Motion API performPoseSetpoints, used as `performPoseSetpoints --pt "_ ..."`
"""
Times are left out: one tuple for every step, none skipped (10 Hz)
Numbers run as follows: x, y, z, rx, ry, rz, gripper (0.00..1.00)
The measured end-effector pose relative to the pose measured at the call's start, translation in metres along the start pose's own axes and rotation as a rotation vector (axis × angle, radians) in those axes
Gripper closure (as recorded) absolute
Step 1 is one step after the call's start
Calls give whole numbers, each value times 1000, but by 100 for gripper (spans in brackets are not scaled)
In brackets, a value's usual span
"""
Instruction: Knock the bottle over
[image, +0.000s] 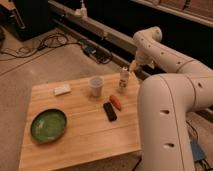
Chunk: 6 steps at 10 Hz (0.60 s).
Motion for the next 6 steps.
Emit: performPoseSetpoints --pt "-1 0 0 -1 -1 2 20" --pt "-2 0 0 -7 3 8 20" --pt "-8 -5 0 -13 6 15 20" --pt "-12 -8 1 -13 6 19 20" --pt "-18 -13 2 -13 8 24 20" --pt "-23 -15 2 -13 10 24 20"
